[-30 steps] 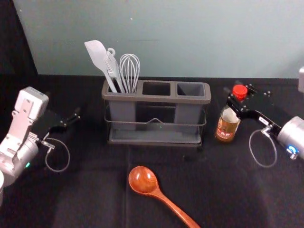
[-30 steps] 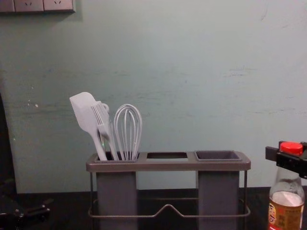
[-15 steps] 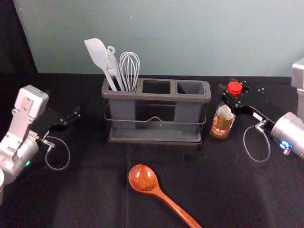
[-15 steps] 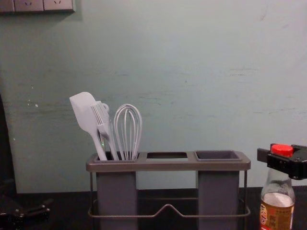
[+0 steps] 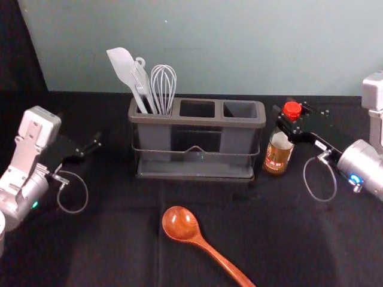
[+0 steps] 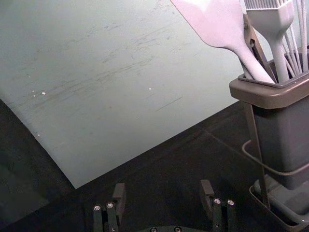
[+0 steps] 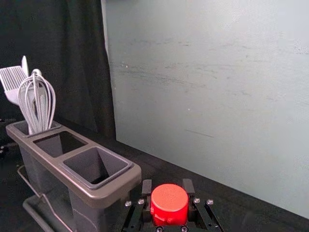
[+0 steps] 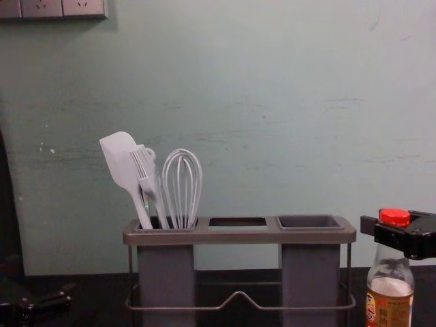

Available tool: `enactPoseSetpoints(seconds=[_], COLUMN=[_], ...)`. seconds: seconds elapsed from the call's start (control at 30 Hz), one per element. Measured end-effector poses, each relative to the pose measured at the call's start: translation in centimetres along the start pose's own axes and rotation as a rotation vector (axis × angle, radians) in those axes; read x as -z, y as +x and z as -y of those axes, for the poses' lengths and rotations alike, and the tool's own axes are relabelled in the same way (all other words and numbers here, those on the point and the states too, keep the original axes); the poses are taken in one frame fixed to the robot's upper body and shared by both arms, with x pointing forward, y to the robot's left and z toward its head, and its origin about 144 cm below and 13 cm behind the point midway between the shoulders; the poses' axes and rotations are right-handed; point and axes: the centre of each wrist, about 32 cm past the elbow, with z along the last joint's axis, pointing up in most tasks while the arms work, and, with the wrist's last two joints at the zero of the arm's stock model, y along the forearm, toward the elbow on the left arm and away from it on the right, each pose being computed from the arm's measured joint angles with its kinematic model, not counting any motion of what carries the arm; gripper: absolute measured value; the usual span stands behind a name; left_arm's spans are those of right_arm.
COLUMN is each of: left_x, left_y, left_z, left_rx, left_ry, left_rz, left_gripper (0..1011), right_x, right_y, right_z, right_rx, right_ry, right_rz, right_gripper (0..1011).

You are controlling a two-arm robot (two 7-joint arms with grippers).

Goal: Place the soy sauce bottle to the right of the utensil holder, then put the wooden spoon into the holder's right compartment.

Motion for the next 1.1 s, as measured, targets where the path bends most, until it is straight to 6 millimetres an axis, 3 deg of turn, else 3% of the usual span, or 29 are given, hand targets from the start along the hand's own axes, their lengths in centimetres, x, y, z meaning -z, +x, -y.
enactPoseSetpoints(seconds=[0.3, 0.67, 0.77, 0.83, 1.1], left_x=[0.0, 0.0, 0.0, 0.0, 0.0], left_y=[0.0, 0.0, 0.0, 0.0, 0.0], left_z=[0.0, 0.0, 0.0, 0.0, 0.0], left_rx=[0.0, 0.0, 0.0, 0.0, 0.0], left_ry=[0.0, 0.0, 0.0, 0.0, 0.0], left_rz=[0.0, 0.0, 0.0, 0.0, 0.0], left_gripper=[1005, 1005, 1005, 1005, 1005], right_x=[0.1, 0.1, 0.1, 0.1, -1.7], right_y=[-0.1, -0.1, -0.1, 0.0, -0.4], right_z=[0.1, 0.1, 0.1, 0.1, 1.3], right_rx=[0.0, 0.0, 0.0, 0.001, 0.024], right_ry=[-0.009, -0.008, -0.007, -0.006, 0.037], right_rz=[-0.003, -0.003, -0.003, -0.002, 0.052], right_gripper=[392, 772, 823, 1002, 1000])
